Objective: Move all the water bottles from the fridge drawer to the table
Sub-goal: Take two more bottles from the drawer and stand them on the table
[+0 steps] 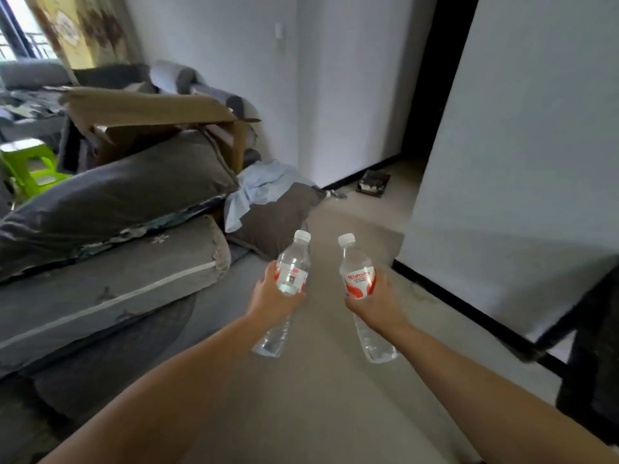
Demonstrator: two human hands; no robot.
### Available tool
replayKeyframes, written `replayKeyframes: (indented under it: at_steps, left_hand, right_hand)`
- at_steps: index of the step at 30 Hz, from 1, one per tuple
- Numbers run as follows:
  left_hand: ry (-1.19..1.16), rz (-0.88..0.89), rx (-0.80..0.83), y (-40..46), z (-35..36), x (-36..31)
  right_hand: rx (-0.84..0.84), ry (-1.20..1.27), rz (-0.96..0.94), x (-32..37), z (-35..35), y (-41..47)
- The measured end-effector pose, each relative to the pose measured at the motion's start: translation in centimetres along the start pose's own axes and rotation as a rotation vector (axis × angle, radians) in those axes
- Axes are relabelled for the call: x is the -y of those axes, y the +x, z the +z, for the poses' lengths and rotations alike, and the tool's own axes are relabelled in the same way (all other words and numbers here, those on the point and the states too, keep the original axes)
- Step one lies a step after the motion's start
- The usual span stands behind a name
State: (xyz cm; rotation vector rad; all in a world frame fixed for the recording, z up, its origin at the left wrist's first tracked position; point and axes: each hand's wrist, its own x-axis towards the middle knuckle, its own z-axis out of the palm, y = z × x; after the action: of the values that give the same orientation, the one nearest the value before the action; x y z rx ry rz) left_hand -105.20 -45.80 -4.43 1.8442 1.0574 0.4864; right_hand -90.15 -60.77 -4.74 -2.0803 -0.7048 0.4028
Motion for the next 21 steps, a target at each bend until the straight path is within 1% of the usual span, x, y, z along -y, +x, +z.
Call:
replayKeyframes:
  at_steps: [5,8,9,10,14,18,21]
  left_hand:
    - [0.058,0.077,0.151,9.0,5.6,-3.0]
    - [0.105,0.155,0.259,15.8,9.3,-5.6]
    - [0.112,0.175,0.268,16.5,9.6,-6.0]
    - [0.129,0.224,0.307,19.4,10.9,-7.1]
    - [0.144,0.286,0.473,27.0,14.7,-11.1]
    - [0.114,0.334,0.57,31.5,19.3,-13.9]
    - [0.166,0.351,0.659,33.1,23.5,-15.3]
  right_hand:
    - [-0.088,-0.012,0.075,-2.4,-2.2,6.7]
    - [-0.207,-0.014,0.128,-3.6,-3.8,12.4]
    - [-0.215,-0.018,0.138,-3.5,-4.3,12.9]
    - [-0.257,-0.016,0.176,-3.9,-4.8,15.2]
    - [-0.385,0.014,0.321,-4.3,-6.7,21.2]
    - [-0.427,0.039,0.39,-6.2,-8.5,24.1]
    - [-0.472,0.033,0.446,-8.2,-10.3,25.1]
